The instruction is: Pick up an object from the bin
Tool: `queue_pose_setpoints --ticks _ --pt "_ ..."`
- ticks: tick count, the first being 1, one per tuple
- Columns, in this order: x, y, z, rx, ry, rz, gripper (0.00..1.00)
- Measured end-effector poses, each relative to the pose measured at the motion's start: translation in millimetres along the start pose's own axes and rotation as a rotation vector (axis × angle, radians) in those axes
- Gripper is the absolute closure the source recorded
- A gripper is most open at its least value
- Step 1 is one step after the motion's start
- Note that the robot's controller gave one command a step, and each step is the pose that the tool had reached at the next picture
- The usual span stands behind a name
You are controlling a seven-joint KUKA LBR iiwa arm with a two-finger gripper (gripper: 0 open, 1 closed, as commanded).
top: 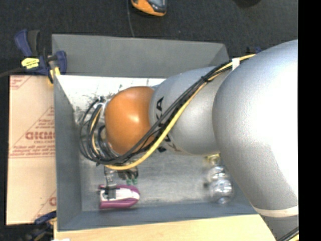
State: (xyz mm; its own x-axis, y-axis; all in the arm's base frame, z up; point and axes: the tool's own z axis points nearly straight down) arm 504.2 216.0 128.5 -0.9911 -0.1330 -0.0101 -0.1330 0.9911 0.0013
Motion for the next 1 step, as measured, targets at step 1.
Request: queue_pose_setpoints --ticks 1 --pt "1.4 -3.2 5.8 -0.002 -0.001 -0.100 0.00"
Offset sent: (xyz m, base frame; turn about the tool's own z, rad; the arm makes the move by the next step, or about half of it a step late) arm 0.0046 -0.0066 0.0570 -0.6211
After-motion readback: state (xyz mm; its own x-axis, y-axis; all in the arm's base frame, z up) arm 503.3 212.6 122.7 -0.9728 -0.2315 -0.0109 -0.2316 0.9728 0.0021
